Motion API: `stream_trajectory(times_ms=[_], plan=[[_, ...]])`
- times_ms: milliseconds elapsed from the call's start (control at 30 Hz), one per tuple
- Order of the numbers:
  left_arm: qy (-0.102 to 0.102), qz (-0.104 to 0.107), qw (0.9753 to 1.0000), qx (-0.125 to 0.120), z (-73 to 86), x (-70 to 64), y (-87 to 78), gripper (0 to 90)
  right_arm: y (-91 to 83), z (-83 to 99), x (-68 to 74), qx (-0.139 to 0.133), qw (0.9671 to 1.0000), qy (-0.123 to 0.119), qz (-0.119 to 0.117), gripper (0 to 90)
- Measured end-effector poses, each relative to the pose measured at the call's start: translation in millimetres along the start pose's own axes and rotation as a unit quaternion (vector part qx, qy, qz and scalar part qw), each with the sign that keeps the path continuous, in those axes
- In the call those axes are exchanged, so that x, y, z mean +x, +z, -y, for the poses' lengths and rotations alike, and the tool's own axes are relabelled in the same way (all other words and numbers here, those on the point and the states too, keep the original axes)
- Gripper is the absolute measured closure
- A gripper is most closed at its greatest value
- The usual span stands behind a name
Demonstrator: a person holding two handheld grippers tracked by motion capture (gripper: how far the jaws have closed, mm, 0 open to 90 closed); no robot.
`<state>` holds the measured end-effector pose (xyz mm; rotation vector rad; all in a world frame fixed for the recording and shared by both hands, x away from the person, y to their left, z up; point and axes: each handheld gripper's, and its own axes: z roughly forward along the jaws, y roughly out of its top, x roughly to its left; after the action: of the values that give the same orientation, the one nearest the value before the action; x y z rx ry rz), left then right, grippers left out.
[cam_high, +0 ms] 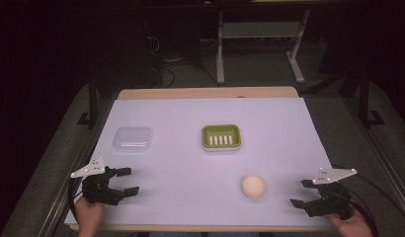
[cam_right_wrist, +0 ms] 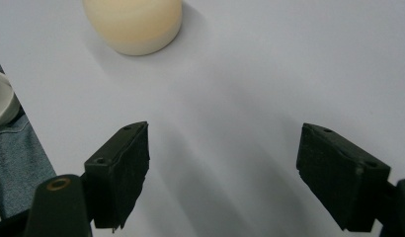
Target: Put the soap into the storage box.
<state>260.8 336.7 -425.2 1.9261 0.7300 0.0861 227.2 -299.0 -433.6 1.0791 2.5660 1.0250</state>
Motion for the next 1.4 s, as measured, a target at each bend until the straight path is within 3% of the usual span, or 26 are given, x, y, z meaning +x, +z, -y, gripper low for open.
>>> stream_trajectory(times_ms=[867,1400], plan=[[0.003,-0.001,1.0000,-0.001,-0.2,0.0,-0.6,13.2,2.4,-13.5,12.8,-0.007,0.9996,-0.027,-0.003,20.0],[0.000,-0.002,1.0000,-0.005,-0.3,-0.4,-2.2,13.2,8.6,-23.5,22.9,0.003,0.9989,-0.046,-0.010,20.1]])
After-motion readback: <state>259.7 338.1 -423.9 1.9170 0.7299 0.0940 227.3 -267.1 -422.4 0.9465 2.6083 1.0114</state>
